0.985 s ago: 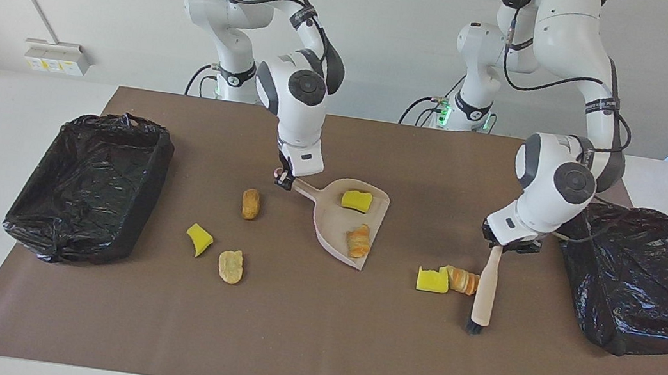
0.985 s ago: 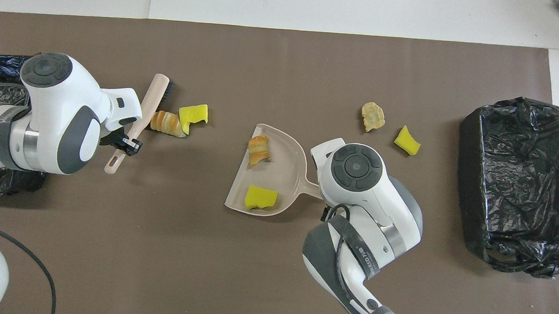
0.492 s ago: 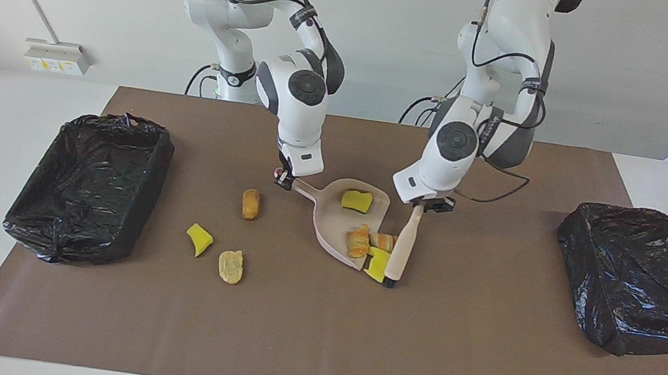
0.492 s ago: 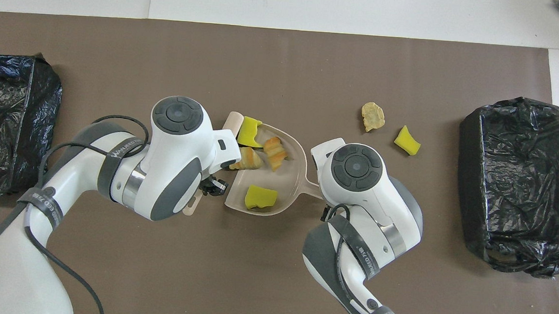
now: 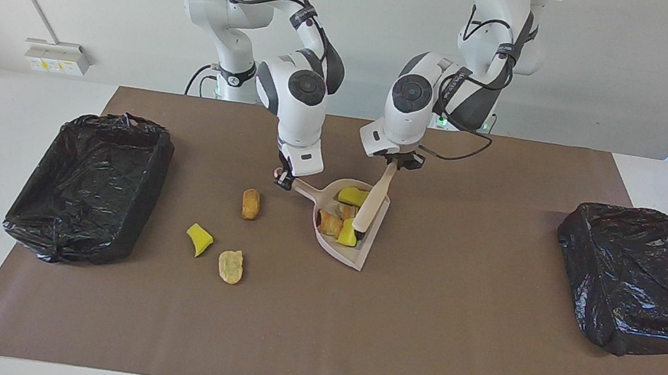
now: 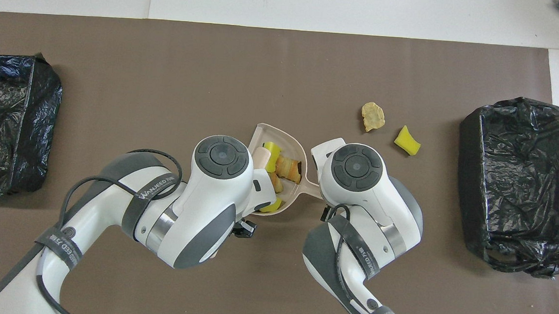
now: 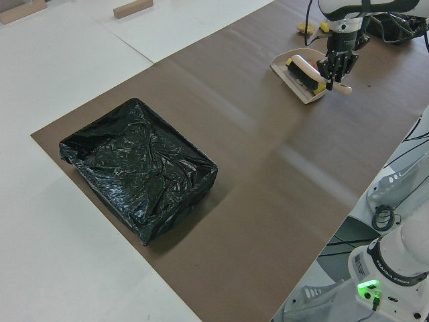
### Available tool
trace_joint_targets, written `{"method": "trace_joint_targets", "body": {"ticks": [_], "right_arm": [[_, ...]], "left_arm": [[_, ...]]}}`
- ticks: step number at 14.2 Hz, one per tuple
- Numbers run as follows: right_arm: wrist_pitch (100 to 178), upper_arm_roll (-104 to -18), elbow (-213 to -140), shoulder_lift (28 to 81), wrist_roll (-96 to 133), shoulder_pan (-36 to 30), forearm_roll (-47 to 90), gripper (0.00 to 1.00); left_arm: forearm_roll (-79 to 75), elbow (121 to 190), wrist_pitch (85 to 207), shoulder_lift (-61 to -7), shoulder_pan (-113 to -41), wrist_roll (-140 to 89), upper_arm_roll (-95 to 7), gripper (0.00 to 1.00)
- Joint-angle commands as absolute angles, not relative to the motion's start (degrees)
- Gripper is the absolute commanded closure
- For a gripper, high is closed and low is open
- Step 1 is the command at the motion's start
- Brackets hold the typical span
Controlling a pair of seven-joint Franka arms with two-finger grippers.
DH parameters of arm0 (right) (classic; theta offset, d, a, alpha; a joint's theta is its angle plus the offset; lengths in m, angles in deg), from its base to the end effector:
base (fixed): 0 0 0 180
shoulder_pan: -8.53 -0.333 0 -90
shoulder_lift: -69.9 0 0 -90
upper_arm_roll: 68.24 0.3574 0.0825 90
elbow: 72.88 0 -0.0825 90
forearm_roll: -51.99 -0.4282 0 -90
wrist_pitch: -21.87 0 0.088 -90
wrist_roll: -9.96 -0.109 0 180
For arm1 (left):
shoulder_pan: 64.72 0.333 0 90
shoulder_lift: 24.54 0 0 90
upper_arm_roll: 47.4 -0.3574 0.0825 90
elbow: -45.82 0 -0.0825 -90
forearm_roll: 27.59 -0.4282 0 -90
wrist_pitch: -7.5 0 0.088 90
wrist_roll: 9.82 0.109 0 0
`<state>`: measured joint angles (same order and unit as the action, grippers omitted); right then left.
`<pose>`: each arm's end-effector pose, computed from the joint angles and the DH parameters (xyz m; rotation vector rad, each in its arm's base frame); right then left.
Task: Sweep and dump trash in bin
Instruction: 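Sweep remaining pieces into the dustpan with the left gripper's brush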
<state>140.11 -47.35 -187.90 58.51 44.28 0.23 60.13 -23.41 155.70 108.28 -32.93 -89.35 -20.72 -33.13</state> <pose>0.5451 0.2883 0.3666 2.5670 1.7220 -0.1998 0.4664 -0.3789 0.4171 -2.9879 0.7107 0.4914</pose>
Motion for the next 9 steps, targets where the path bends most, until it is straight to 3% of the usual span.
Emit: {"method": "trace_joint_targets", "body": {"ticks": [1, 5, 9], "right_arm": [[139.4, -46.9, -187.1, 57.9, 42.3, 0.6, 61.6, 1.0], [139.5, -46.8, -187.1, 57.9, 42.3, 0.7, 61.5, 1.0], [139.6, -46.9, -187.1, 57.9, 42.3, 0.7, 61.5, 1.0]], "left_arm": [[-21.9, 156.9, 105.9, -26.7, -86.6, -20.6, -33.6, 1.0], [-20.9, 157.6, 96.5, -21.6, -85.5, -20.9, -33.7, 1.0], [-19.1, 161.7, 96.6, -18.6, -86.2, -21.2, -33.3, 1.0]]}}
